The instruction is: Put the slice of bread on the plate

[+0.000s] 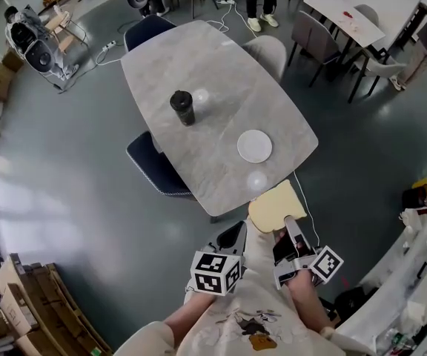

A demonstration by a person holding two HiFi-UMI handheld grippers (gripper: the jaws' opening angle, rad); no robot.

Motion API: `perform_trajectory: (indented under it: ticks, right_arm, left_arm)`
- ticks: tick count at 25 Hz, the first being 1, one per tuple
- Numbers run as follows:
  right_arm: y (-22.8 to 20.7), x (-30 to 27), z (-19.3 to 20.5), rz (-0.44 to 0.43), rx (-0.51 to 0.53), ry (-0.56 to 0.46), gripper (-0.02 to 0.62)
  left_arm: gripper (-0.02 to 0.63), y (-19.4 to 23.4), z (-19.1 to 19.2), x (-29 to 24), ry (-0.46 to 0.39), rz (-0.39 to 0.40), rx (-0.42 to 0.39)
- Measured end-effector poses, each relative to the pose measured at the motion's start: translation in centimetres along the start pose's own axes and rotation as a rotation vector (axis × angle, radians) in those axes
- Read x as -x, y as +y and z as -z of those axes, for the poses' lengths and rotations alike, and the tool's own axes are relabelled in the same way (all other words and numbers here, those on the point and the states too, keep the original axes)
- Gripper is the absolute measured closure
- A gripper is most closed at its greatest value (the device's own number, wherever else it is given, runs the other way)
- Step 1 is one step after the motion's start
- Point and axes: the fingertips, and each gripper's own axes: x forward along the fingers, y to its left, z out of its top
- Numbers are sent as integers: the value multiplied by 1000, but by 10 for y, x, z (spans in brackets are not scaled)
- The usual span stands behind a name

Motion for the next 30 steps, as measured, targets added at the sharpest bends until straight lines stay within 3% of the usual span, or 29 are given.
perform_trajectory:
  ticks: [9,14,18,24,27,30]
  right_arm:
    - [-18,-90,-57,11,1,101,509]
    - [-45,-145,-85,47,10,189,509]
    - [-67,-180,-98,70,2,250,509]
    - [-107,-223,-108,122,4,350,509]
    - [-128,-243,-108,147,20,404,509]
    - [-151,-254,-111,203,56,456,509]
  left_arm:
    - [595,28,-53,-81,1,-57,19]
    - [595,51,-73,-131,15,-112,61]
    - [595,65,-85,-164,12,-159,49]
    - [595,84,-73,-212,86,-177,94]
    - [595,102,-54,-232,177,-212,127]
    - [595,118,-45,-248,201,-263,145]
